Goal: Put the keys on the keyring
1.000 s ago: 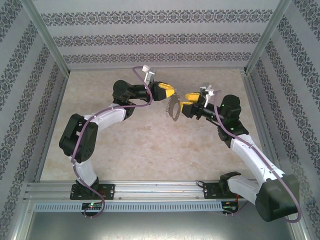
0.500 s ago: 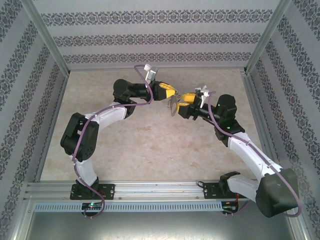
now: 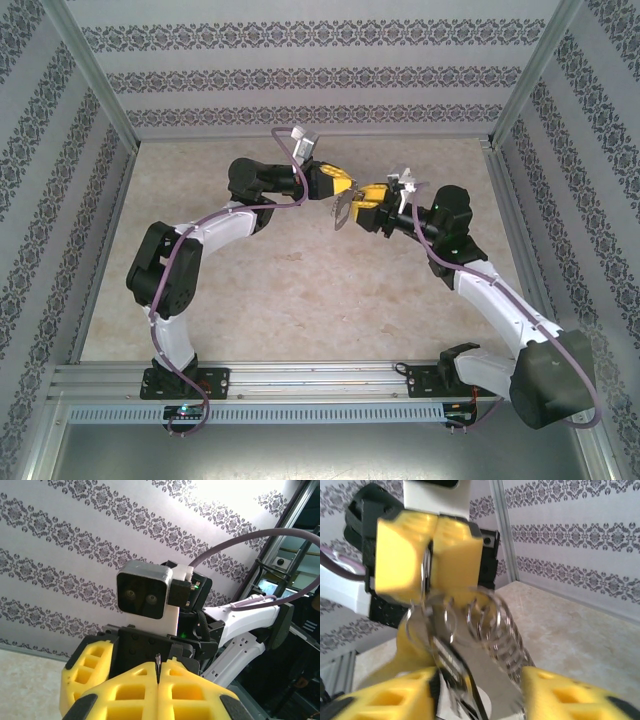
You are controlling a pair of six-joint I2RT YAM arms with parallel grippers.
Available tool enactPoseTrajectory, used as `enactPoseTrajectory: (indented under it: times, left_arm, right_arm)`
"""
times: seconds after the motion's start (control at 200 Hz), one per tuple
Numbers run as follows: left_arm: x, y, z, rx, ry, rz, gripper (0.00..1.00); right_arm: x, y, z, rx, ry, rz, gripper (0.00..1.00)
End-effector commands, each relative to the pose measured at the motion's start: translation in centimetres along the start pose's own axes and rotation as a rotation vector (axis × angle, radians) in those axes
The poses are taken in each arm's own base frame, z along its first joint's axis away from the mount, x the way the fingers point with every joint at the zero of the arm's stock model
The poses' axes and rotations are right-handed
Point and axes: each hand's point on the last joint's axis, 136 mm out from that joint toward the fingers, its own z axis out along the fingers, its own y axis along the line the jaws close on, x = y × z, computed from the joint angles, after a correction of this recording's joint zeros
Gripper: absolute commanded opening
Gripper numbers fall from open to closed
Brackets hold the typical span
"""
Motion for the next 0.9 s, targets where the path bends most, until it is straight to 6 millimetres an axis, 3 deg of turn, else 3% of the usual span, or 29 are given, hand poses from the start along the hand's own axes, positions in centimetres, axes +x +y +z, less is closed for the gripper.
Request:
enactPoseTrajectory:
  times: [0.0, 0.145, 0.2, 0.555, 0.894]
  left_arm:
    - [-0.2, -1.2, 0.5, 0.053, 0.017, 0.065, 0.00]
    - [-0.3, -1.3, 0.4, 0.052, 0.015, 0.066, 0.00]
    - [-0.4, -1.3, 0.4, 0.045, 0.009, 0.071, 0.00]
    - [-0.1, 0.0, -0.1, -0.100, 0.025, 0.106, 0.00]
    - [1.0, 0.5, -0.5, -0.197, 0.095, 0.139, 0.00]
  right_arm:
    - [-2.8, 1.7, 0.4, -0.072, -0.060, -0.102, 0.33]
    - [-2.7, 1.6, 0.3, -0.066, -0.048, -0.107, 0.06]
    - [-2.6, 1.6, 0.1, -0.061, -0.036, -0.101, 0.00]
    - [-0.9, -0.1, -1.3, 0.131, 0.103, -0.114, 0.00]
    - [-0.8, -0.9, -1.0, 0.251, 0.226, -0.190, 0.00]
